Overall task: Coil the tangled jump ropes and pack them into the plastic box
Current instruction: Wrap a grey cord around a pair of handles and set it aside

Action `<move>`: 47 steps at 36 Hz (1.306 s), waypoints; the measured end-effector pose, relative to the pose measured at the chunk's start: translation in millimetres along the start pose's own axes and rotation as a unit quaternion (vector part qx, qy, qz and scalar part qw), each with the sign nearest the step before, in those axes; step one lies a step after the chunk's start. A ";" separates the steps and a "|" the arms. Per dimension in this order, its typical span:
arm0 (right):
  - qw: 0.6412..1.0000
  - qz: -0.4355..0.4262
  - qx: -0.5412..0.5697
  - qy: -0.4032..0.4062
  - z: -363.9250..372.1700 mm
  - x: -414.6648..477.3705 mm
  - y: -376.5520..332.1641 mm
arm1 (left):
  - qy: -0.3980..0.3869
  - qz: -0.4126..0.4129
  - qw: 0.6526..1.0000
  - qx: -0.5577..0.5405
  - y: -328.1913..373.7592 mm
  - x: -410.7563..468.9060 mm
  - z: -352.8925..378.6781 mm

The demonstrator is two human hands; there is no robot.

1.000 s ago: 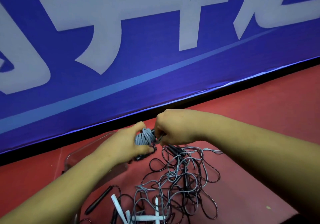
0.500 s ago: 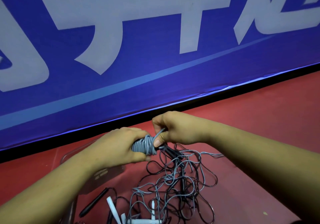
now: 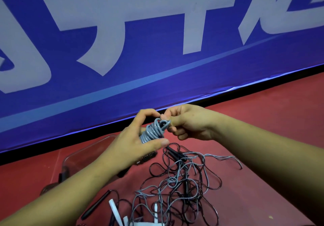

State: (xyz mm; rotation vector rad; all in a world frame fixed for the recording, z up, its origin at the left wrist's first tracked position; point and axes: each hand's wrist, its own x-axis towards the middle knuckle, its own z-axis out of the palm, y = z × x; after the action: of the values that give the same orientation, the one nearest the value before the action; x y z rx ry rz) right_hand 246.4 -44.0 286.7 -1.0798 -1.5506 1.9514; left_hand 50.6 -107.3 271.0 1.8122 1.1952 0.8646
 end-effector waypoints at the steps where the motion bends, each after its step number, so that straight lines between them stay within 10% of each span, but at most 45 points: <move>1: 1.000 0.006 0.003 0.010 0.4 1.0 0.9 | 0.007 0.003 0.999 -0.034 0.1 0.8 2.2; 18: 0.974 -0.196 0.071 0.092 19.7 -6.3 -15.4 | 0.067 -0.093 0.914 -0.390 19.0 11.3 4.7; 34: 0.978 -0.109 0.124 0.130 18.2 3.5 -6.2 | 0.068 -0.083 0.899 -0.424 17.4 10.8 2.7; 47: 0.940 -0.209 0.207 0.173 27.3 7.0 -11.3 | 0.017 -0.144 0.883 -0.447 16.4 14.2 10.2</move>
State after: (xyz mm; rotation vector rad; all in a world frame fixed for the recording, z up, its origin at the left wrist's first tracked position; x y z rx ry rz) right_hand 219.3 -52.5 297.3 -0.7825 -1.0144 1.5910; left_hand 70.6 -100.5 282.4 0.8478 0.8276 1.0368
